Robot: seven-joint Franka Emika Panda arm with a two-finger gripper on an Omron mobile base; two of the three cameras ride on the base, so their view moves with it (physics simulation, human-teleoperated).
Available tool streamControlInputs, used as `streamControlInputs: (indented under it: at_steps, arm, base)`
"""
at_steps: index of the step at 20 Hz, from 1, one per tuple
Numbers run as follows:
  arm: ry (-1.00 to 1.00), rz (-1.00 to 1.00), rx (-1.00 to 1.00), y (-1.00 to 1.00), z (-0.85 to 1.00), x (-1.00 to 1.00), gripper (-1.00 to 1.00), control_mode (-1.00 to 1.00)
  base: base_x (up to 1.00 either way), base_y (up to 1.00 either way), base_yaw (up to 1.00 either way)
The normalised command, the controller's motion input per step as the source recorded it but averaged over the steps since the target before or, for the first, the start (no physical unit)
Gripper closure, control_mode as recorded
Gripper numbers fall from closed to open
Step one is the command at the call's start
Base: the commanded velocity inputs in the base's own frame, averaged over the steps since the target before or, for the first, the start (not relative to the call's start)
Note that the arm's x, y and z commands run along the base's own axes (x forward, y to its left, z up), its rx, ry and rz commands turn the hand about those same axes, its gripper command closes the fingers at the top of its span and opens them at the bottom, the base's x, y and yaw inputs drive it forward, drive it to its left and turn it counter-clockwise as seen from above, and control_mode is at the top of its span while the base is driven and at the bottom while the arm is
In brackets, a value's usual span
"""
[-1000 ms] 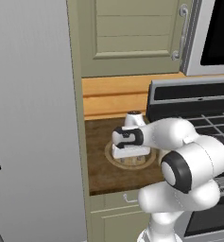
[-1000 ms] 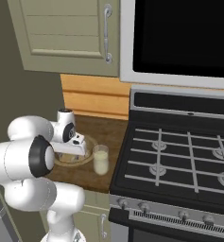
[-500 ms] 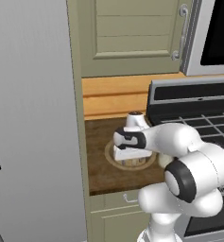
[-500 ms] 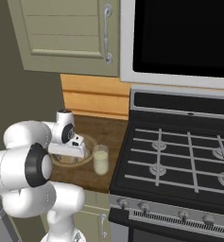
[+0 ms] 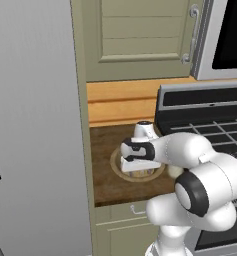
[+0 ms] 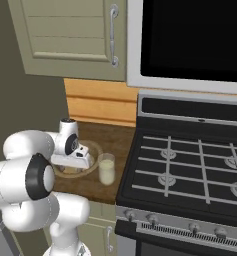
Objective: Grab a lemon wedge from the fridge and one ice cube from the ice bowl, and put them in the glass of lemonade.
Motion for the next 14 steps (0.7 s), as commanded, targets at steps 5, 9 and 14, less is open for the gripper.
streamControlInputs:
  at_steps: [5, 9, 14]
  arm:
    - [0.0, 0.0, 0.0, 0.0, 0.0, 0.39, -1.0, -1.0]
    - [0.0, 0.0, 0.0, 0.0, -0.16, 0.17, -1.0, -1.0]
    - [0.0, 0.0, 0.0, 0.0, -0.23, -0.01, -1.0, -1.0]
  base:
    - [0.0, 0.0, 0.0]
    - [0.0, 0.0, 0.0]
    - [0.0, 0.0, 0.0]
